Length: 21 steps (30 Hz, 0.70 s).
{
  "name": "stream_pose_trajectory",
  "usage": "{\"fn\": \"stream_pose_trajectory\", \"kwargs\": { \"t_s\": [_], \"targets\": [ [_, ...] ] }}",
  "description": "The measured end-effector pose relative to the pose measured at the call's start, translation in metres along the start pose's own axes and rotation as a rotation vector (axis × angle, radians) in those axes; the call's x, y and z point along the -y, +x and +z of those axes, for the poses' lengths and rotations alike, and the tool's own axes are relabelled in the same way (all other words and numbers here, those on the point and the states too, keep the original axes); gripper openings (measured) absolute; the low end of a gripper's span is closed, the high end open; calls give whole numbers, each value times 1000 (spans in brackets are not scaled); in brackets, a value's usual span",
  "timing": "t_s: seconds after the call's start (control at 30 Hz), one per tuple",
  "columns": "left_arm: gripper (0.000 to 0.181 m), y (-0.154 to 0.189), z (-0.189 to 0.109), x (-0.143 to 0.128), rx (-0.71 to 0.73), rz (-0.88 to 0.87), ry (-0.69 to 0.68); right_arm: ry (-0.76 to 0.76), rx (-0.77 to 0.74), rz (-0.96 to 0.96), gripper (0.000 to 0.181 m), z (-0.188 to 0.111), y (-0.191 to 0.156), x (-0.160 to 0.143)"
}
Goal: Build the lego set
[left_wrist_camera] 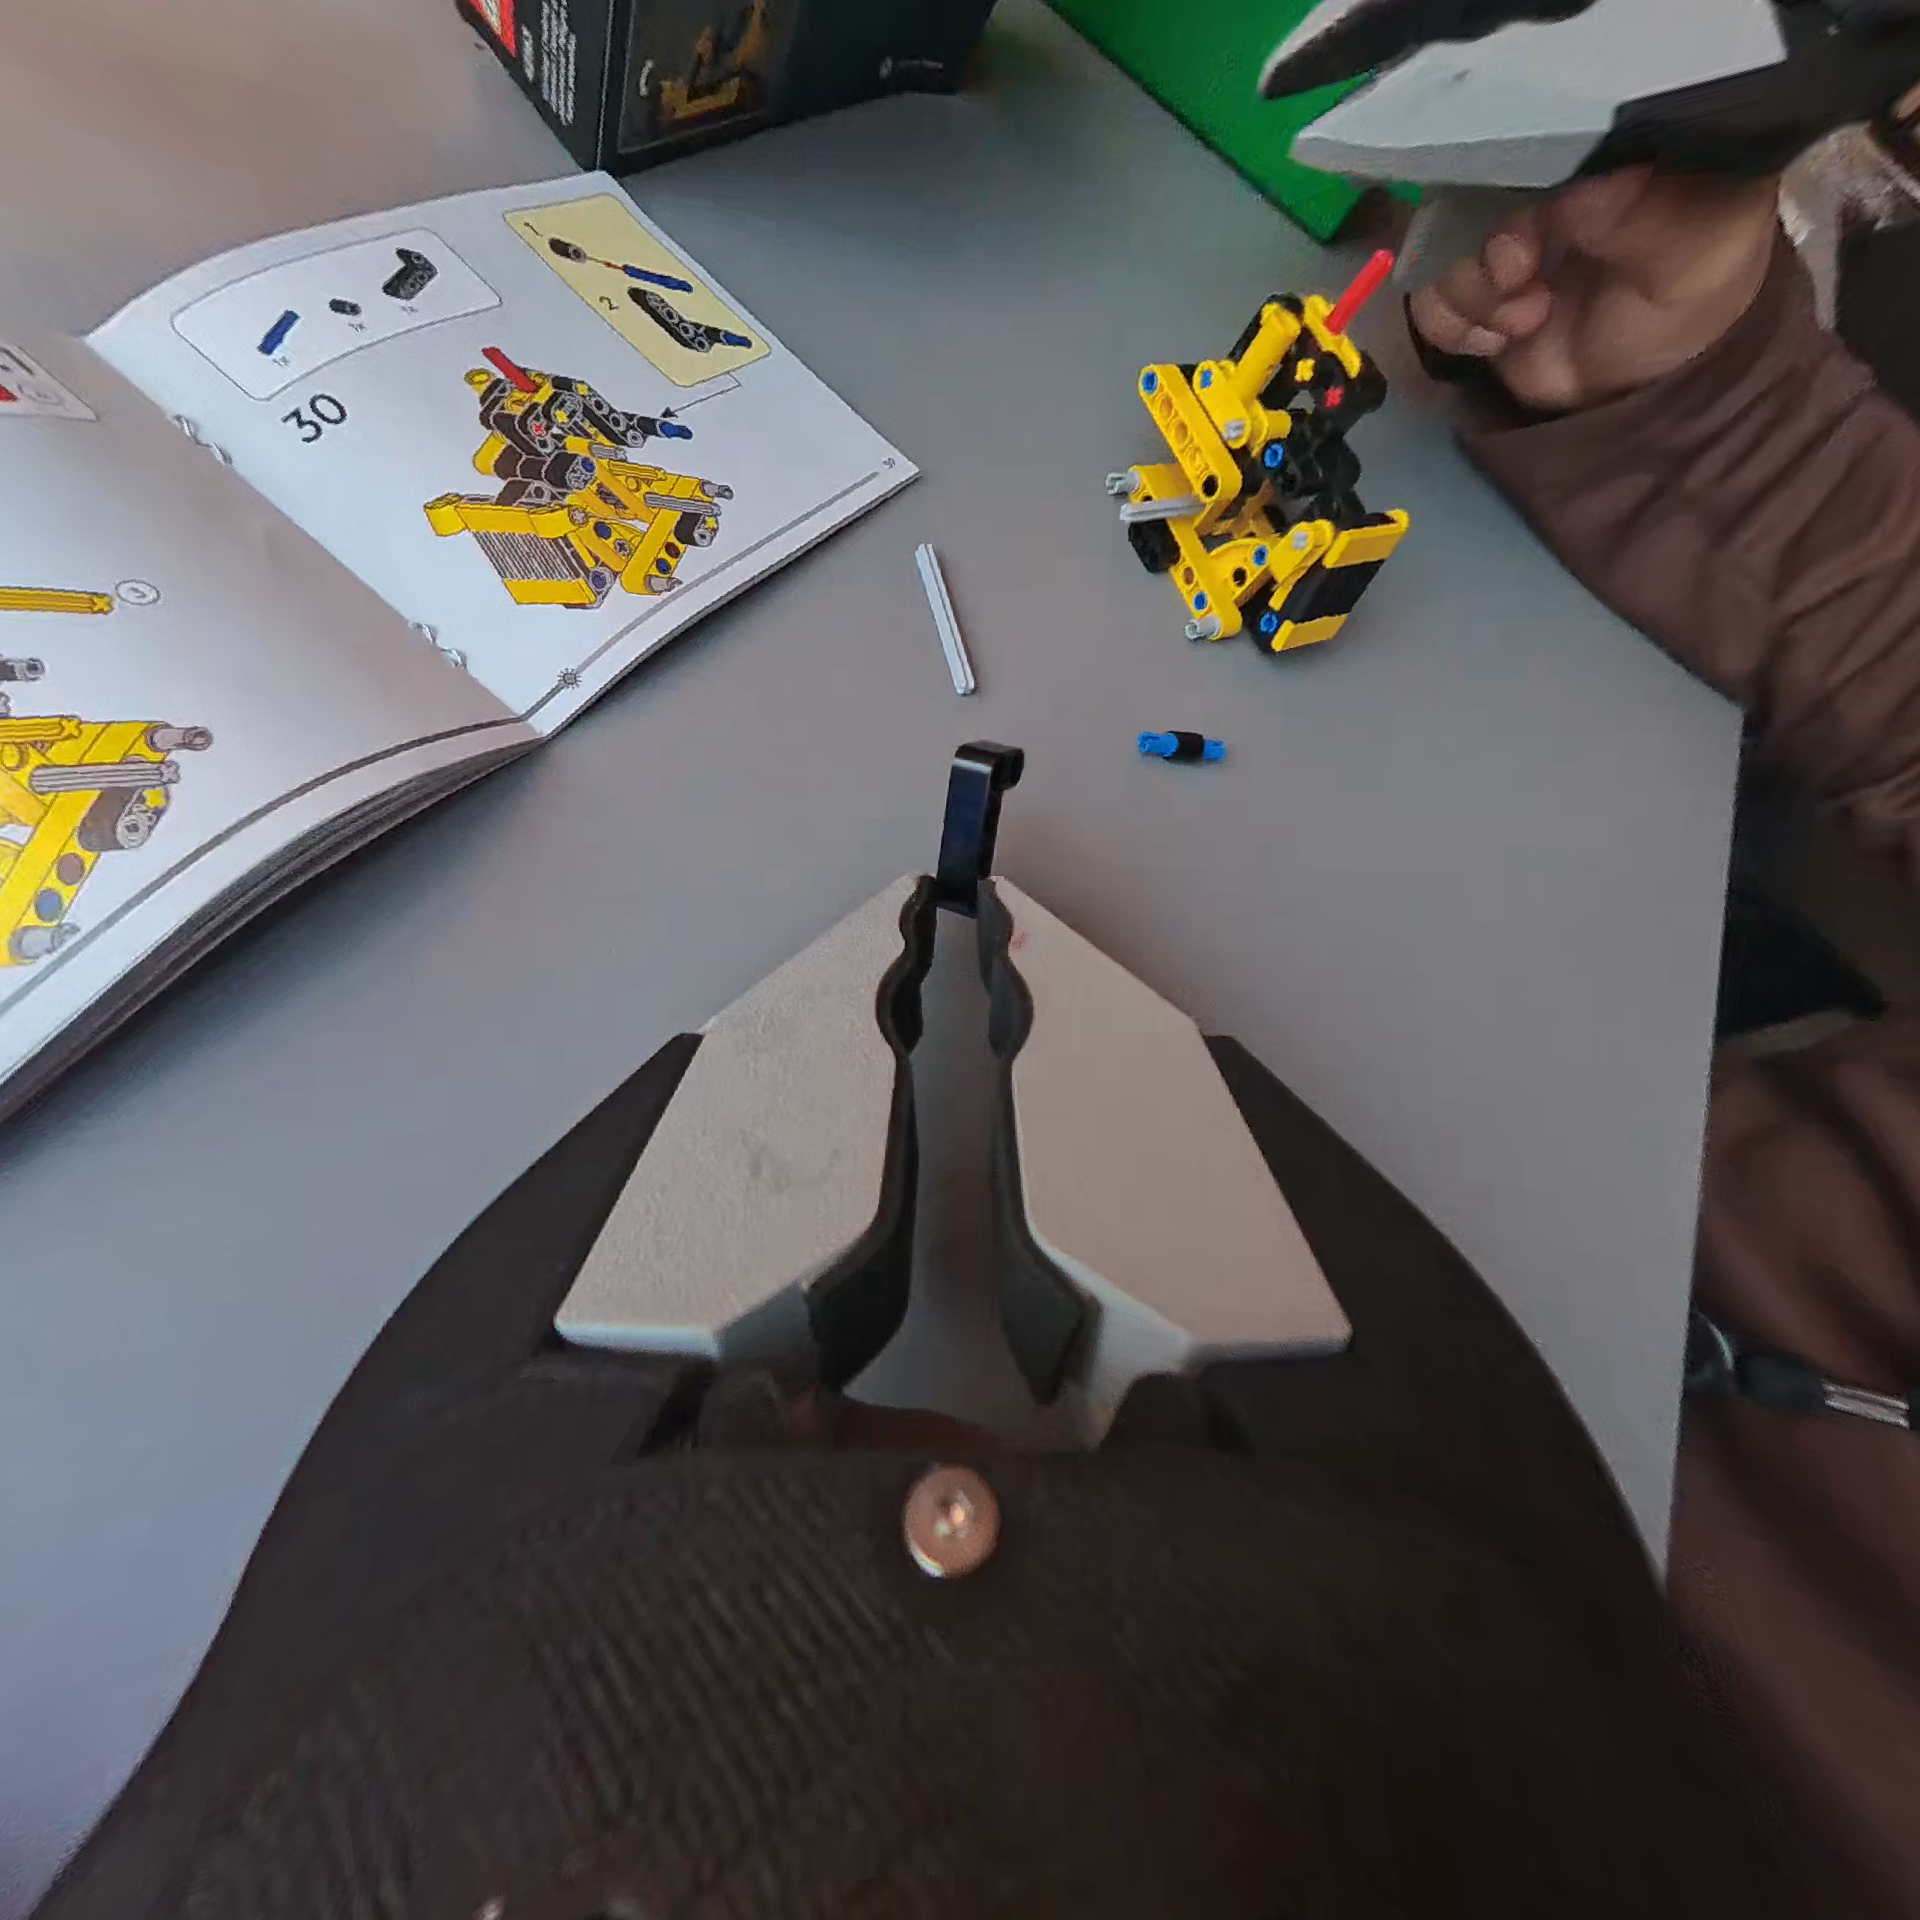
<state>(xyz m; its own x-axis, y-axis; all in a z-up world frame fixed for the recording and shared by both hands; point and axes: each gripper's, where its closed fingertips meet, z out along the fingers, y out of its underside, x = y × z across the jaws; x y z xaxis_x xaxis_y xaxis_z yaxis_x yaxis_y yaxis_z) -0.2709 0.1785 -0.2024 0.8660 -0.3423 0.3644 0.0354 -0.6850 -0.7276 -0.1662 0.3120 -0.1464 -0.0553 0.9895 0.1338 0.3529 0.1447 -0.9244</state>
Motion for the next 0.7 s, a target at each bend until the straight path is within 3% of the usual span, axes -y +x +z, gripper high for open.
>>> {"fn": "stream_pose_trajectory", "kwargs": {
  "t_s": [0.03, 0.2, 0.33, 0.57, 0.7],
  "targets": [
    [5, 2, 0, 0, -16, -12, 2, 32, 8, -25, 10, -3, -6, 9],
    [5, 36, 4, -2, -209, -44, -14, 177, 141, -193, 12, -10, -76, 52],
    [5, 56, 8, -8, -289, -41, -53, 79, 241, -422, 27, 14, -140, 34],
    [5, 73, 11, -22, -366, -53, -134, -56, 86, -802, 26, 46, -157, -1],
    [5, 71, 13, -22, -366, -101, -141, -39, -29, -1002, 7, 53, -162, -1]
  ]
}}
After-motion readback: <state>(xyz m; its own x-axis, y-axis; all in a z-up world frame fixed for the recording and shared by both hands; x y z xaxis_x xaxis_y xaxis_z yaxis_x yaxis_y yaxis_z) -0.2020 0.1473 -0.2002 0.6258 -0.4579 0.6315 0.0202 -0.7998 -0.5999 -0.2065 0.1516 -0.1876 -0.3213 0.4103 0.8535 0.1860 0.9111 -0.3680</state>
